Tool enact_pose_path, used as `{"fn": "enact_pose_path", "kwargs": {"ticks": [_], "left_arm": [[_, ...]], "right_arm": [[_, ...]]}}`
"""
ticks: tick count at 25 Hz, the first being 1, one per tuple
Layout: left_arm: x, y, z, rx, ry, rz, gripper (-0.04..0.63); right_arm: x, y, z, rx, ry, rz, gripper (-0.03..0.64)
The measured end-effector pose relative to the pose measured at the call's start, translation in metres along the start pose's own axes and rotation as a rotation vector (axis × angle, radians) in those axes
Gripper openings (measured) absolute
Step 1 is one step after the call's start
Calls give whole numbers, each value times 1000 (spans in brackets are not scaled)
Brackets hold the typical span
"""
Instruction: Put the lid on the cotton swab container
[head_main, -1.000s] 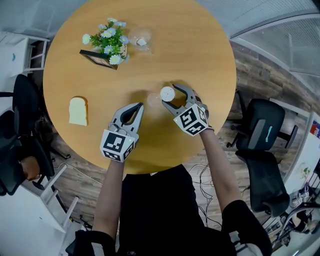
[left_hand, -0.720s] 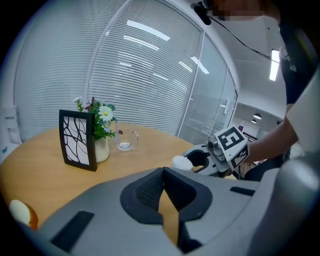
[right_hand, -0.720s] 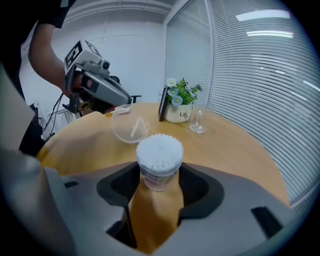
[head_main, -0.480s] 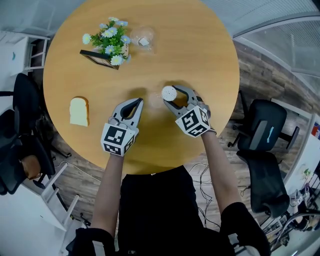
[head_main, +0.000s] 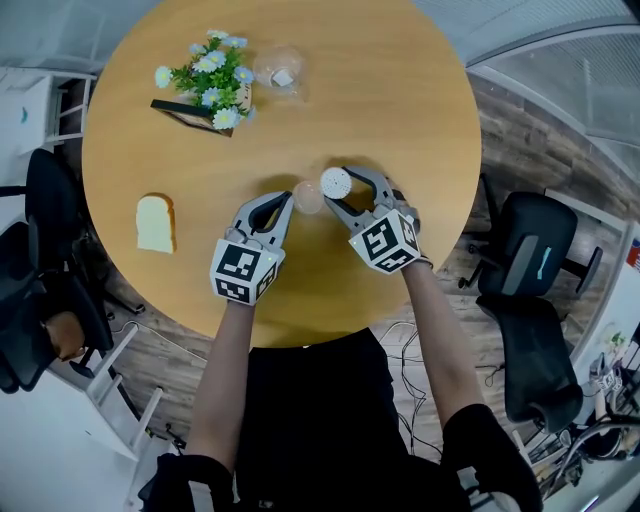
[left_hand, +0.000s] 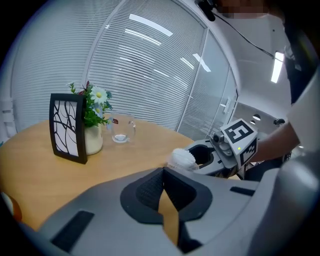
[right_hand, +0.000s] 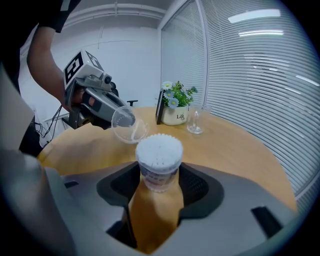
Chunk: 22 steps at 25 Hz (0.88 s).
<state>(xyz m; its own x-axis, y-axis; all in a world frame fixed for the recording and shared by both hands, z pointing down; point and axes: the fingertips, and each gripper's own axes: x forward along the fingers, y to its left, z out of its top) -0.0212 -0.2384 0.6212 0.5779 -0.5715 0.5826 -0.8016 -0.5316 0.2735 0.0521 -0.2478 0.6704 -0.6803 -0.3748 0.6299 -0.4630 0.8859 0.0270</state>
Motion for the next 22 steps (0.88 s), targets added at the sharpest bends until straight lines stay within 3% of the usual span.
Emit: {"fn": "enact_pose_path", "kwargs": {"ticks": [4, 22], "left_arm": [[1, -10, 10, -40, -32, -34, 6], [27, -29, 26, 53, -28, -89, 6]], "right_arm": [[0, -1, 0, 20, -11, -7, 236], [1, -2, -1, 66, -29, -24, 236]]}}
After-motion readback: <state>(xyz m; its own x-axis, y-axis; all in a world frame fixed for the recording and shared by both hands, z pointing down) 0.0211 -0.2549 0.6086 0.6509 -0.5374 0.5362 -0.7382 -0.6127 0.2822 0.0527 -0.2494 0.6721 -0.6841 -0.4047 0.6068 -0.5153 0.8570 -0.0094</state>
